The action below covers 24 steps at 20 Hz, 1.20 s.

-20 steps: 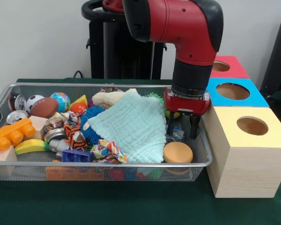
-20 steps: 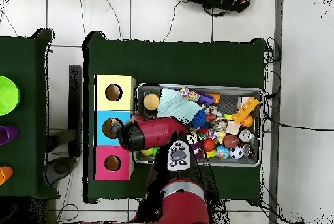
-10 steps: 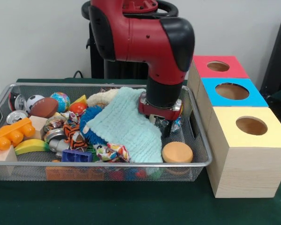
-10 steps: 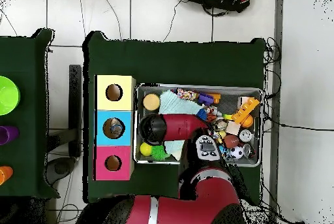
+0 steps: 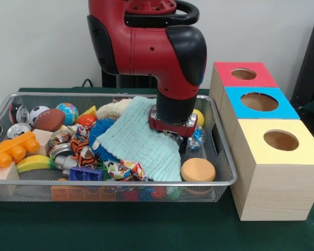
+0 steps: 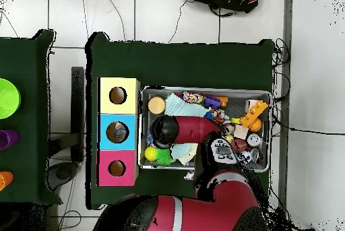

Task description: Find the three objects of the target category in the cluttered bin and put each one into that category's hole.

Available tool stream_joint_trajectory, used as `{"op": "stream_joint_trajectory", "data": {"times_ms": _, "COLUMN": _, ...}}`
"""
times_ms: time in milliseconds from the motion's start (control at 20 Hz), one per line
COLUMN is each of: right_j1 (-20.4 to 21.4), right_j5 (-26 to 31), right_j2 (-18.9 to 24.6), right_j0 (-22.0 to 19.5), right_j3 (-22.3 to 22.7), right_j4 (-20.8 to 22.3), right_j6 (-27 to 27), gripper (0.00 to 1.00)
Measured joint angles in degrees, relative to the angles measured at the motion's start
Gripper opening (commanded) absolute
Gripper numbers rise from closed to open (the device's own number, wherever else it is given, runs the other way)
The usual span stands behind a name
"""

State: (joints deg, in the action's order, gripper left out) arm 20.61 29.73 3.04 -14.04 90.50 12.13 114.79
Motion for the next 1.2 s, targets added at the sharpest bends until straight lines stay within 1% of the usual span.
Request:
{"op": "stream_joint_trajectory", "data": {"times_ms": 400, "right_j1": 0.24, "right_j5": 0.01, "right_j2": 0.4, "right_j0": -0.4, "right_j3": 0.24, "right_j4": 0.01, "right_j6": 0.01, "gripper": 1.0}}
{"op": "stream_joint_trajectory", "data": {"times_ms": 850, "right_j1": 6.38, "right_j5": 0.04, "right_j2": 1.2, "right_j0": -0.26, "right_j3": 4.31, "right_j4": -0.35, "right_j6": 0.01, "gripper": 1.0}}
{"op": "stream_joint_trajectory", "data": {"times_ms": 1050, "right_j1": 7.8, "right_j5": -0.25, "right_j2": 0.22, "right_j0": 1.48, "right_j3": 5.37, "right_j4": -1.03, "right_j6": 0.01, "gripper": 1.0}}
{"op": "stream_joint_trajectory", "data": {"times_ms": 1200, "right_j1": 7.96, "right_j5": -2.0, "right_j2": -0.66, "right_j0": 3.16, "right_j3": 5.9, "right_j4": -1.68, "right_j6": 0.01, "gripper": 1.0}}
